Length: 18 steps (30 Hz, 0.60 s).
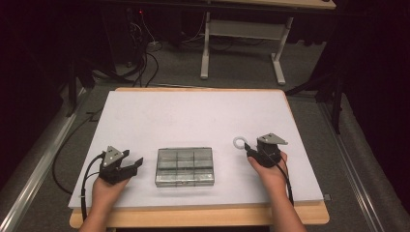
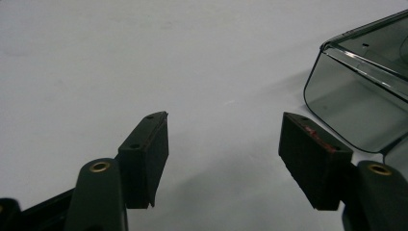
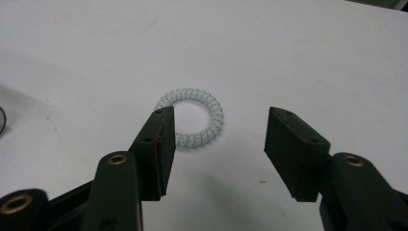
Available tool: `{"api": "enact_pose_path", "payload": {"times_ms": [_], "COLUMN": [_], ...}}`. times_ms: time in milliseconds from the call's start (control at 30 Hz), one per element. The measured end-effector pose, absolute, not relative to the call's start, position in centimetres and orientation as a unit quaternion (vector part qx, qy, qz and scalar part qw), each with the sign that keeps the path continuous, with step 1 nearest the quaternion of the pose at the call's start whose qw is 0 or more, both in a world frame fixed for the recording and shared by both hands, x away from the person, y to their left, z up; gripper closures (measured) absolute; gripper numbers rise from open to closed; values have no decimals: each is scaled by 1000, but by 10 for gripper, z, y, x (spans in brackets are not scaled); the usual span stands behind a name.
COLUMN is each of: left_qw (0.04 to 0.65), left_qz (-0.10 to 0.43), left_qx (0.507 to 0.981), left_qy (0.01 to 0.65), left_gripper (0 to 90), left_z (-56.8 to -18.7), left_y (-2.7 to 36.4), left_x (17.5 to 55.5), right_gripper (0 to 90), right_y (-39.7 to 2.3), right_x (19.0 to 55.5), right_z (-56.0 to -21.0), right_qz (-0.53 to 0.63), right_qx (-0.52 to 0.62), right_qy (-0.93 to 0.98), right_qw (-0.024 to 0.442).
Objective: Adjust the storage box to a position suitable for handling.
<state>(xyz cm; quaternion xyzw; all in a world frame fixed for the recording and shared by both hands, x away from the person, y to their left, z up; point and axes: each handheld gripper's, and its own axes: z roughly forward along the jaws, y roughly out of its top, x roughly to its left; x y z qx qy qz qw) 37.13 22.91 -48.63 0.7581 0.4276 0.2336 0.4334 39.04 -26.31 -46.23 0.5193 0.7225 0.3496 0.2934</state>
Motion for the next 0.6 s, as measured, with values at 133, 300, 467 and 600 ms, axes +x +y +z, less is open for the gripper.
{"api": "enact_pose_path", "payload": {"times_ms": [133,300,467,600], "left_qw": [433,433,431,431], "left_qz": [240,237,236,237], "left_qx": [757,758,759,759], "left_qy": [427,427,427,426], "left_gripper": [356,356,351,348], "left_z": [-486,-486,-486,-486], "left_y": [229,228,228,228], "left_x": [370,371,371,371], "right_gripper": [474,534,600,656], "right_y": [-262,-260,-258,-251], "right_x": [400,410,421,432], "right_z": [-464,-465,-468,-469], "right_qz": [339,330,321,311], "right_qx": [527,532,538,546], "right_qy": [725,729,734,735], "right_qw": [285,275,263,255]}}
